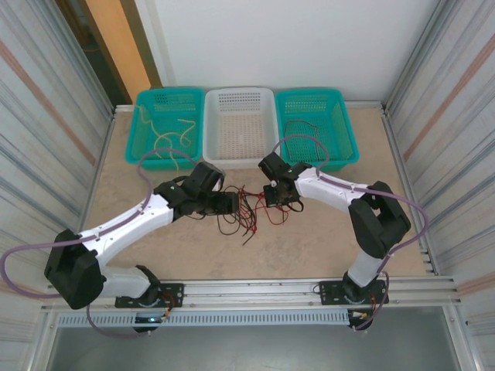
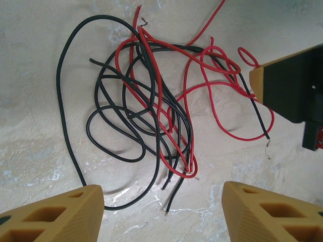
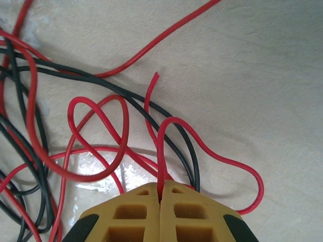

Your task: Untangle the cables

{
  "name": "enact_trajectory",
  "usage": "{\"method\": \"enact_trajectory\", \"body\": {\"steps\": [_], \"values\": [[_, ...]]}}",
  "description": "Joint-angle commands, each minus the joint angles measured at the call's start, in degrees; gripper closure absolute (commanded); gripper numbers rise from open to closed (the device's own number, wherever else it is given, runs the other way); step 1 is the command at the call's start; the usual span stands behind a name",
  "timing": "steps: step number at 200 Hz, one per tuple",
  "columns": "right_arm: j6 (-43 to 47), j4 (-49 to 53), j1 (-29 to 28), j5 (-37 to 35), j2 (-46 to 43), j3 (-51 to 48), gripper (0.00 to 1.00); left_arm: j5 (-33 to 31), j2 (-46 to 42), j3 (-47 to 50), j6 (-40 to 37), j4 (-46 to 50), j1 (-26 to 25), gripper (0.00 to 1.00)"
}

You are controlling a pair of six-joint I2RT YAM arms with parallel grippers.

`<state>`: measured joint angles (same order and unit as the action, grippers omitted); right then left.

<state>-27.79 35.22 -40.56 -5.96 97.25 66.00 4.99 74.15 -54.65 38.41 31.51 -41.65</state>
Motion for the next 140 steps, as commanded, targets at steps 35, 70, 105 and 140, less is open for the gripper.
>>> {"method": "enact_trajectory", "body": {"steps": [35,70,105,140], "values": [[-3.09,7.72,-6.0,-2.52,-22.1,2.96,1.0,2.05,-3.1,-3.06,-2.44,-6.12,-0.53,0.36],[-6.5,3.4,-6.11,5.13,-30.48,4.03,1.0,5.63,-3.04,-3.27,-3.16,-13.48,-3.27,0.26],[-6.57,2.54,-6.2,7.82,-32.2,7.5,1.0,5.45,-2.19,-4.21,-2.56,-14.74,-3.84,0.16],[-7.42,1.11,-6.38,10.57,-33.9,7.42,1.0,3.61,-3.32,-2.89,-2.2,-16.39,-3.79,0.16]]}}
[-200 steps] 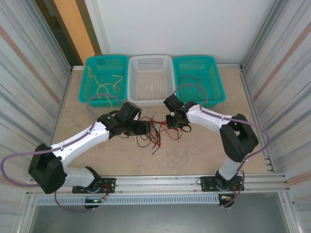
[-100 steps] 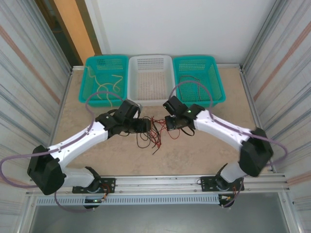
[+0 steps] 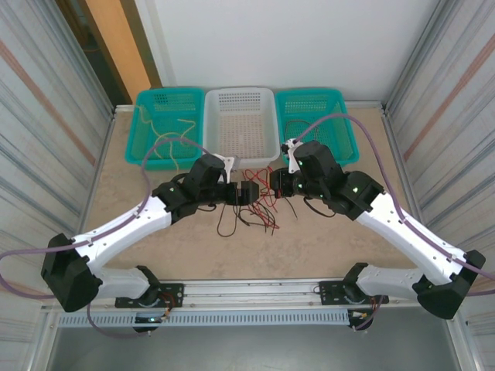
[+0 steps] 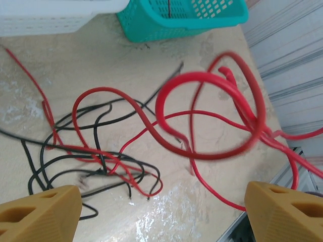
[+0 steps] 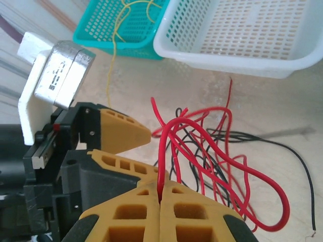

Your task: Untangle the cables

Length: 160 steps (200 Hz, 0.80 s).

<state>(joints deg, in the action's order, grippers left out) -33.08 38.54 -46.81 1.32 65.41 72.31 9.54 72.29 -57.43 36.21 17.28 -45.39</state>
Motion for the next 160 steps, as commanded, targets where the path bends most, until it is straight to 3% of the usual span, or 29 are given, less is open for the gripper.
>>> {"method": "enact_trajectory", "body": {"steps": [1,103,160], "values": [[-2.13,-2.21,-0.13,3.29,-2.05,1.11,1.0,-1.02,-1.41,-0.08,0.05,-2.16,-0.05,0.16],[-4.19,-7.67,0.04,8.6,-11.67,3.3,1.0,-4.27,1.95,1.67,3.54,-2.44,0.97,0.23],[-1.15,-3.3,1.4,4.02,-15.35,6.64,1.0,-4.3,0.99,5.62,6.7,1.41,5.2,0.3]]}}
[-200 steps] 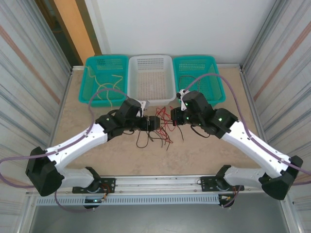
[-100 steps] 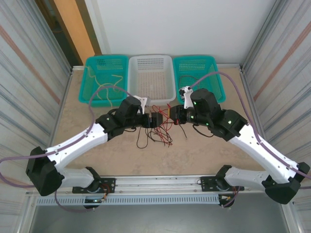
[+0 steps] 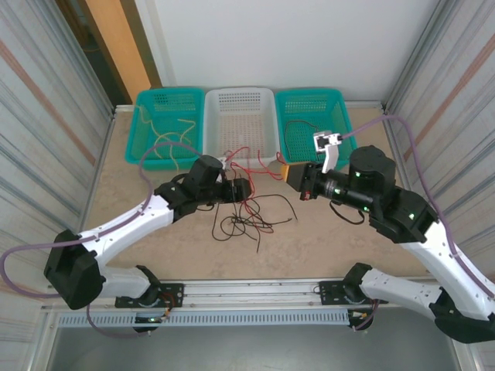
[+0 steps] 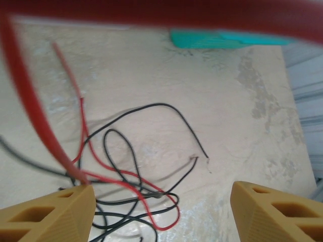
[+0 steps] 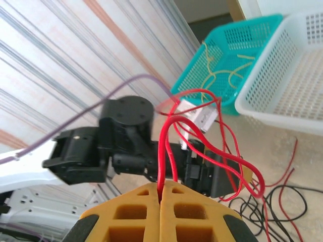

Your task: Untangle the cables

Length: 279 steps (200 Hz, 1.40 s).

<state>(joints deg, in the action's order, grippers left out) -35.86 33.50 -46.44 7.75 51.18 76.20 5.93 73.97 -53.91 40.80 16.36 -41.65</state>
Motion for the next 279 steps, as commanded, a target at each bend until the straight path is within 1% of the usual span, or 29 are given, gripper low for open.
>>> {"method": "enact_trajectory", "body": {"steps": [1,24,55,70,82,118,136,140,153,186,189,228,246,279], "values": [[1.69,1.92,1.05,-2.57,-1.14,2.82,1.0,-0.68,-0.77,2.21,2.1,2.39,1.47,0.3],[3.62,5.99,1.56,-7.1,-0.87,3.99,1.0,-1.78,-3.16,2.06,1.5,4.94,1.47,0.3],[3.73,9.08,3.4,-12.3,-0.43,4.68,1.0,-1.65,-7.47,1.46,-0.66,6.44,1.45,0.3],[4.82,12.46,5.36,-15.39,0.78,8.53,1.0,-1.79,-7.25,0.49,-1.63,8.86,1.44,0.32],[6.01,15.08,7.79,-16.4,1.84,12.72,1.0,-2.27,-6.7,0.92,-1.74,9.88,1.44,0.32],[8.41,15.93,16.05,-13.59,3.67,19.56,1.0,-1.59,-6.54,3.66,0.0,8.66,1.48,0.33],[8.39,15.85,20.31,-10.34,5.16,22.58,1.0,-1.35,-6.82,4.42,0.59,8.51,1.48,0.3],[8.33,15.82,21.19,-9.76,7.23,23.41,1.0,-1.18,-6.78,4.53,0.56,8.51,1.48,0.3],[8.25,15.29,23.59,-7.72,9.79,26.08,1.0,-0.58,-6.39,4.47,0.33,9.03,1.48,0.27],[8.65,12.93,26.94,-3.2,15.6,30.75,1.0,-0.43,-6.92,4.57,-0.04,10.01,1.31,0.26],[8.69,12.95,27.27,-2.88,16.22,32.74,1.0,-0.35,-7.1,4.62,-0.03,9.94,1.3,0.26],[8.56,12.92,33.55,3.01,24.99,43.59,1.0,-1.53,-7.88,5.11,-0.87,11.43,1.13,0.29],[8.61,13.02,35.19,4.42,28.44,48.79,1.0,-1.12,-8.28,6.11,-0.71,11.3,1.09,0.29],[8.3,11.57,37.82,9.43,34.43,54.73,1.0,-0.03,-10.4,6.63,-0.1,10.22,1.01,0.29]]}}
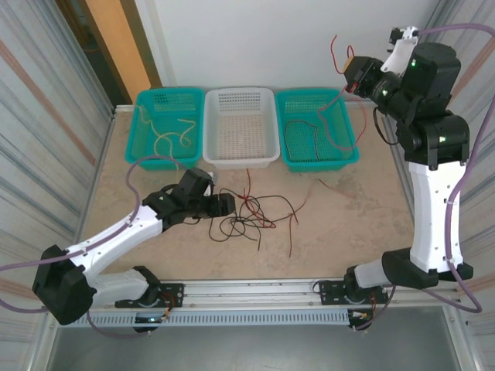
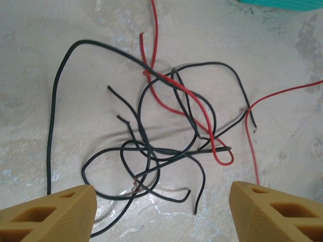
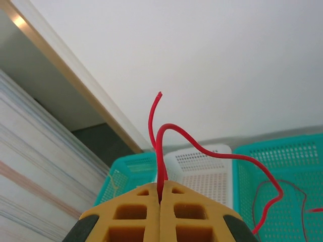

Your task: Untangle the cables

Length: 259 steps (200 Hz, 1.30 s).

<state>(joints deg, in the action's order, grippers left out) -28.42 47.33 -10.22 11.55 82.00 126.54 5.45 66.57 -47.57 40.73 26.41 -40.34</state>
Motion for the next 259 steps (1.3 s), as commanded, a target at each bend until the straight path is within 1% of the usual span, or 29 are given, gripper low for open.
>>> {"method": "enact_trajectory", "body": {"steps": [1,24,44,84,121,145,178,193,201,218,226,236,241,259], "values": [[0.89,-2.21,1.65,5.79,3.74,4.67,1.0,0.49,-3.05,0.29,-0.03,0.1,-0.33,0.29],[1.0,-1.04,2.39,7.28,7.47,10.5,1.0,1.26,-3.85,-0.03,-0.09,-0.67,-0.41,0.28],[0.74,-3.73,2.31,9.1,6.36,9.88,1.0,1.7,-4.42,-0.07,-0.2,-1.99,-0.69,0.27],[1.07,-2.63,3.07,6.8,6.66,9.57,1.0,2.9,-5.65,-1.92,-0.16,-2.64,-0.62,0.27],[1.54,-3.69,4.56,5.27,9.06,4.66,1.0,3.37,-9.63,-3.87,-1.3,-0.83,-0.62,0.26],[2.74,-3.83,5.33,4.02,12.49,4.24,1.0,2.75,-11.69,-5.59,-2.54,0.99,-0.63,0.25],[4.18,-3.53,6.61,2.15,18.07,4.24,1.0,2.37,-12.91,-5.35,-2.85,1.16,-0.66,0.25],[4.98,-2.14,7.1,-0.28,20.71,3.95,1.0,2.46,-12.79,-4.91,-2.85,0.73,-0.62,0.24],[5.46,-1.24,7.08,-1.86,21.69,3.0,0.93,2.5,-12.58,-4.75,-3.01,0.5,-0.62,0.24],[5.32,0.08,6.93,-4.41,22.01,-1.44,0.71,2.38,-11.92,-4.46,-3.26,0.24,-0.68,0.24],[5.1,0.42,6.67,-5.5,20.79,-4.5,0.63,2.46,-11.53,-4.37,-3.37,0.08,-0.7,0.24],[4.64,-0.23,5.87,-7.42,17.77,-10.71,0.52,2.49,-11.13,-4.21,-3.45,-0.04,-0.67,0.24],[4.46,-1.44,5.32,-8.33,15.66,-14.53,0.49,2.58,-10.86,-4.05,-3.44,-0.25,-0.67,0.24],[3.67,-5.21,2.99,-11.77,7.51,-29.49,0.43,2.59,-9.83,-3.42,-3.24,-0.76,-0.62,0.24]]}}
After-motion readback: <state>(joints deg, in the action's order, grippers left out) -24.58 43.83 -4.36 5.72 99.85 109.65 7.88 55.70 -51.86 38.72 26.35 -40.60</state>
